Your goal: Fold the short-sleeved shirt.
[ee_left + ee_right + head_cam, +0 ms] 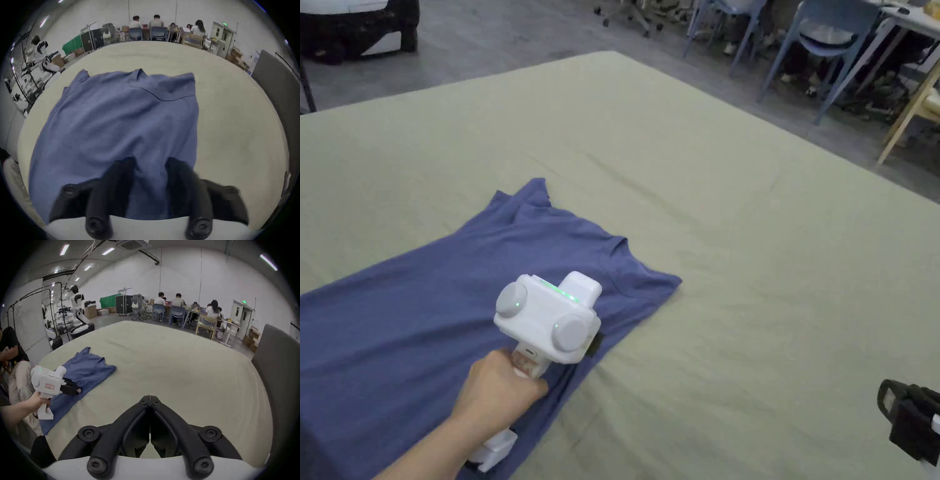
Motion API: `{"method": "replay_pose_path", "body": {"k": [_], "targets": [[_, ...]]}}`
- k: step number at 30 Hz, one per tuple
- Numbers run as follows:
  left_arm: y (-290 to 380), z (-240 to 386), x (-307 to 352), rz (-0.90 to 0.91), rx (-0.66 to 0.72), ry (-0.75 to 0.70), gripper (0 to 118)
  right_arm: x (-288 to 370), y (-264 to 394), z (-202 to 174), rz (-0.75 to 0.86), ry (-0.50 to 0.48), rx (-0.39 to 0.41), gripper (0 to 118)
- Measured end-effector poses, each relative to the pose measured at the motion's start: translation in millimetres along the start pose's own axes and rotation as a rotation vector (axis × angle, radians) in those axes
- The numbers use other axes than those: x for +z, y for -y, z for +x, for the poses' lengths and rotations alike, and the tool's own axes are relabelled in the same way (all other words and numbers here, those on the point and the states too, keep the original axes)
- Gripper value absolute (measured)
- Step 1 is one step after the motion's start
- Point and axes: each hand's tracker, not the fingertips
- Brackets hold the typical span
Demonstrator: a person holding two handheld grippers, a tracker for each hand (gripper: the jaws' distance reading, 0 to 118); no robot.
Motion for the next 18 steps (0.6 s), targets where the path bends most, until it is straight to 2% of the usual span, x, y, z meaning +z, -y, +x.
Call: {"method": "replay_pose_path", "body": {"k": [1, 2, 4, 6, 8, 10, 11, 14, 18], "targets": [[-3, -7, -1, -0.001, -0.001, -0.038, 3, 0, 6, 1, -0.006, -0.014, -0.028, 3], [-3, -19, 1, -0.017, 0.040, -0.075, 3, 0, 12, 2, -0.012, -0.033, -0.057, 3], [-7, -46, -6, -0.057, 0.190, -0.038, 3, 7, 24, 2, -0.011, -0.059, -0.103, 3], [-6, -66, 0, -0.035, 0.382, 0.033, 2, 16, 34, 4, -0.012, -0.060, -0.107, 3], [0, -70, 13, 0.021, 0.482, 0.132, 2, 30, 43, 6, -0.011, -0.051, -0.109, 3], [3, -65, 37, 0.135, 0.608, 0.301, 2, 49, 51, 14, 0.008, -0.050, -0.140, 3], [0, -56, 51, 0.173, 0.596, 0.289, 2, 61, 55, 20, 0.021, -0.051, -0.168, 3], [-28, -23, 84, 0.201, 0.428, 0.189, 2, 95, 63, 35, 0.048, -0.022, -0.197, 3], [-66, 41, 128, 0.287, 0.327, 0.350, 2, 154, 76, 55, 0.116, 0.046, -0.239, 3]]}}
